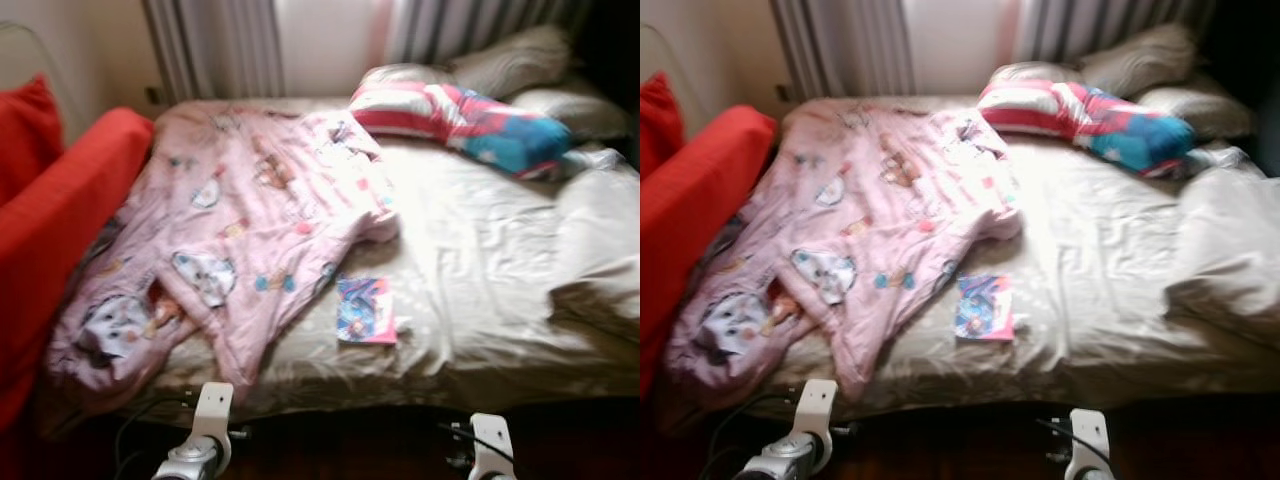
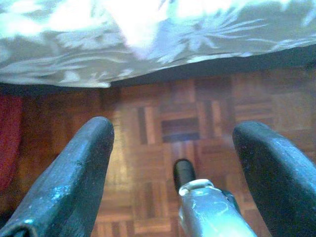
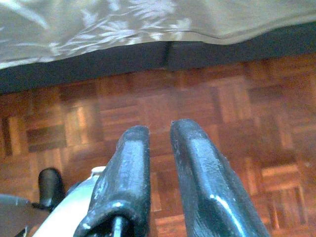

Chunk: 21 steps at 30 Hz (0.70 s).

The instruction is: Clean up the room

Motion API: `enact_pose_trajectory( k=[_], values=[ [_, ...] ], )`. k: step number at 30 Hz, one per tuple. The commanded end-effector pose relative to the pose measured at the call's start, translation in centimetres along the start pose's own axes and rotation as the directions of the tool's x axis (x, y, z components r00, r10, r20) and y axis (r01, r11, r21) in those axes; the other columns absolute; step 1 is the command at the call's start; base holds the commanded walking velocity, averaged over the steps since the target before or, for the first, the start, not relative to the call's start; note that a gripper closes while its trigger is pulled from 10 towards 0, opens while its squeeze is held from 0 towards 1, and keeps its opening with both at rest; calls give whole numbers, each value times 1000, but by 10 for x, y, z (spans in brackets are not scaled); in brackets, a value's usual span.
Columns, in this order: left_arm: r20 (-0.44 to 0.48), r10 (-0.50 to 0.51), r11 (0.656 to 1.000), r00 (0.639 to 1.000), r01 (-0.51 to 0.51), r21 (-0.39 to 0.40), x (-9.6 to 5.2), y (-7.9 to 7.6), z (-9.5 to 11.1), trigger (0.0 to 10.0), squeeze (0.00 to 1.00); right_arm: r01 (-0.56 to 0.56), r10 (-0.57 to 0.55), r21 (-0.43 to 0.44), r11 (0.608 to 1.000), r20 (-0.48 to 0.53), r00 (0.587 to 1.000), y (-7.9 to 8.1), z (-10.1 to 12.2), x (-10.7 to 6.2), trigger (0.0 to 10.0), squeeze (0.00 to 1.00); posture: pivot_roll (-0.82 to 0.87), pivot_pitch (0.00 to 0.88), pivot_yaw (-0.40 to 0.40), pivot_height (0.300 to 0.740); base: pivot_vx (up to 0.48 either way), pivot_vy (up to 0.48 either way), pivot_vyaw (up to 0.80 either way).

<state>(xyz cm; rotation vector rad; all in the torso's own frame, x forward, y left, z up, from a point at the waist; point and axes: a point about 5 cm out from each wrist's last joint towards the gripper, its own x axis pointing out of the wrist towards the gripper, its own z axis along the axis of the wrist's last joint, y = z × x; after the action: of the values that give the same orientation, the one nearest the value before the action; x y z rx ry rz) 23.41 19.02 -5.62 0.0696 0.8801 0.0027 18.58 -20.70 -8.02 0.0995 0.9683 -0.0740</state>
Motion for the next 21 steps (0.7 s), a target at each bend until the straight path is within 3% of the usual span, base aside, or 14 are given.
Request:
enact_pose_trajectory(
  k=[1,21],
  values=[
    [-23,11,1000,1000,-12,-11,-1,6,-8,10000,0,-8,8,29,1000,-7,1000,5,-5,0,10000,0,-3,16,20,740,0,0,0],
    [-16,0,998,1000,0,-56,-1,4,-8,10000,0,0,0,35,999,6,1000,4,-3,0,10000,0,-2,32,15,740,0,0,0]
  ],
)
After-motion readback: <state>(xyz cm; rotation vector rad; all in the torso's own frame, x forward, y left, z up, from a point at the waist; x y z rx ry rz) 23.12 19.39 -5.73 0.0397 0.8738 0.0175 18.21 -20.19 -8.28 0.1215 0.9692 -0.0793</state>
